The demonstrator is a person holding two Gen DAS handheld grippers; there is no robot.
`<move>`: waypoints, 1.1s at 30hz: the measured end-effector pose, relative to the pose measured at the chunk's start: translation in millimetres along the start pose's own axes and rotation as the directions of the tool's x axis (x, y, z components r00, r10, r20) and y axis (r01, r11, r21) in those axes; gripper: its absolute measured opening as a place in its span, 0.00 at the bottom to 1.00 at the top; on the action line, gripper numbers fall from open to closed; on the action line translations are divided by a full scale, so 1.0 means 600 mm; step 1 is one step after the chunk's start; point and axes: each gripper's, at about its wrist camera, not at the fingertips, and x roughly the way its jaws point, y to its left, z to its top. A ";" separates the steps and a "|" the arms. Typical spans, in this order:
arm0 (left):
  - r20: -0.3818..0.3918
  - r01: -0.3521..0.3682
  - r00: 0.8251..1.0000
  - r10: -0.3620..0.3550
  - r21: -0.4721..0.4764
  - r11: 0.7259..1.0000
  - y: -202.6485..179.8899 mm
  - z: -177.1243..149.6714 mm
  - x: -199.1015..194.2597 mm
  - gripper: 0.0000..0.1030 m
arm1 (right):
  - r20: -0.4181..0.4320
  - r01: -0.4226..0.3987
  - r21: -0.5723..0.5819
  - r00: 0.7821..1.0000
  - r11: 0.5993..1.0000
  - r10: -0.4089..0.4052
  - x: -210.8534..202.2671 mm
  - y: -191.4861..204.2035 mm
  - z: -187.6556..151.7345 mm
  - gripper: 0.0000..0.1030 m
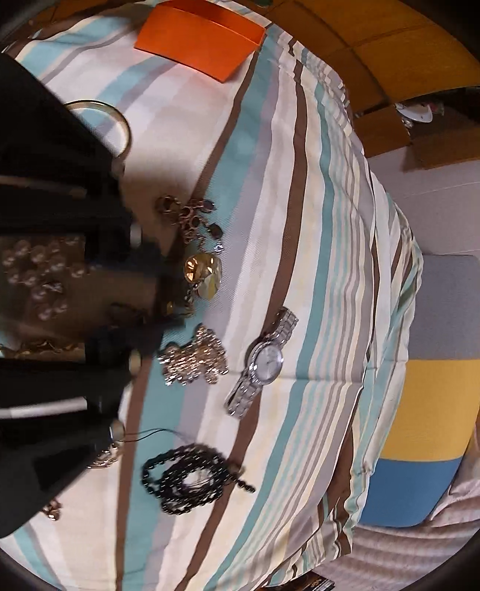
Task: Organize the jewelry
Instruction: 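Lift the jade bangle with the left gripper while the right gripper carries the gold chain toward the orange box, then open the left gripper over the orange box while the right gripper releases the gold chain into it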
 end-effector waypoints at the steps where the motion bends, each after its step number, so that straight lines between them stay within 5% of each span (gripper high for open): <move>1: 0.001 -0.003 1.000 0.003 -0.001 1.000 0.001 0.000 0.000 0.71 | 0.004 -0.002 -0.006 1.000 1.000 0.002 -0.005 0.001 0.001 0.03; 6: 0.003 -0.012 1.000 0.012 -0.016 1.000 0.015 -0.002 -0.002 0.71 | 0.102 -0.061 0.060 0.993 0.996 0.055 -0.074 -0.012 0.000 0.03; 13: 0.008 -0.017 1.000 0.017 -0.041 0.999 0.031 0.001 -0.003 0.71 | 0.285 -0.142 0.099 0.952 0.985 0.109 -0.223 -0.028 0.035 0.03; 22: 0.017 -0.033 0.999 0.033 -0.040 0.999 0.045 0.011 -0.008 0.71 | 0.456 -0.260 0.015 0.861 0.965 0.225 -0.371 0.017 0.122 0.03; 33: -0.002 -0.063 0.998 0.063 -0.027 0.998 0.079 0.028 0.002 0.71 | 0.496 -0.392 -0.144 0.766 0.909 0.409 -0.429 0.150 0.218 0.03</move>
